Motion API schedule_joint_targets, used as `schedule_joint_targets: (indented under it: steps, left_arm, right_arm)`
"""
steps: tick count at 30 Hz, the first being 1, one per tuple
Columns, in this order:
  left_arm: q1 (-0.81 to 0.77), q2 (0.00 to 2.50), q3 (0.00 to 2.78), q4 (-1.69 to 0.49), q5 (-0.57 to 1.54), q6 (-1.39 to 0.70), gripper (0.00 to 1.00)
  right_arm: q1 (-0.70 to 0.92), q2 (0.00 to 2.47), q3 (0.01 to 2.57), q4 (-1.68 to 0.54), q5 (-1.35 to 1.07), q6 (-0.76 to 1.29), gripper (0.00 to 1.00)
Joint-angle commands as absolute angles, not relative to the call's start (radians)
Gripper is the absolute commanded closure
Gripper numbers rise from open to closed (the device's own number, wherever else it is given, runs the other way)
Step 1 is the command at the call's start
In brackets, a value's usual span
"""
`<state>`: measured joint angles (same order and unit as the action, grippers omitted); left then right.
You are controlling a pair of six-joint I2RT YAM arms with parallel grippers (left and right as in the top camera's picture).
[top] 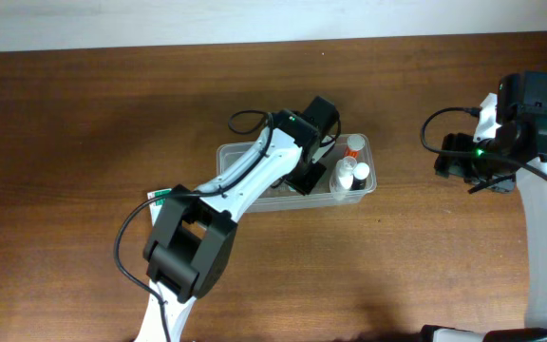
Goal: Pack container
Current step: 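Place the gold-lidded jar in the container center and release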
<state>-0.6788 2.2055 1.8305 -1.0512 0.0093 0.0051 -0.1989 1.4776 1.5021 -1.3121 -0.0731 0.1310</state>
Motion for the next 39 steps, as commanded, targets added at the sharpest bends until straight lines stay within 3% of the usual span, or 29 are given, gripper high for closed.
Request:
schedule_joint_targets:
  steps: [1, 9, 18, 26, 28, 29, 30, 33, 39]
  left_arm:
    - [-0.681, 2.225, 1.832, -1.019, 0.028, 0.020, 0.98]
    - [-0.681, 2.226, 1.832, -0.976, 0.067, -0.057, 0.98]
    - [-0.698, 2.249, 1.831, -0.976, 0.067, -0.440, 0.99]
    - [-0.754, 2.330, 1.831, -0.949, -0.005, -0.456, 0.99]
    - [-0.759, 2.330, 1.831, -0.947, -0.039, -0.456, 0.91]
    - [-0.759, 2.330, 1.831, -0.947, -0.042, -0.456, 0.71]
    - [-0.759, 2.330, 1.831, -0.948, -0.041, -0.456, 0.61]
    - [-0.759, 2.330, 1.831, -0.954, -0.041, -0.456, 0.47]
    - [-0.759, 2.330, 1.831, -0.966, -0.041, -0.455, 0.39]
  right_arm:
    - [-0.204, 1.479, 1.501, -1.309, -0.075, 0.130, 0.28]
    - [-0.204, 1.479, 1.501, -1.309, -0.075, 0.130, 0.28]
    - [-0.204, 1.479, 1.501, -1.309, -0.075, 0.130, 0.28]
    - [-0.204, 1.478, 1.501, -1.309, -0.075, 0.130, 0.28]
    - [-0.204, 1.479, 1.501, -1.309, -0.075, 0.130, 0.28]
    - [-0.204, 1.479, 1.501, -1.309, -0.075, 0.130, 0.28]
    - [-0.204, 1.479, 1.501, -1.309, -0.075, 0.130, 0.28]
    - [-0.204, 1.479, 1.501, -1.309, -0.075, 0.130, 0.28]
    - [-0.204, 1.478, 1.501, -1.309, -0.075, 0.130, 0.28]
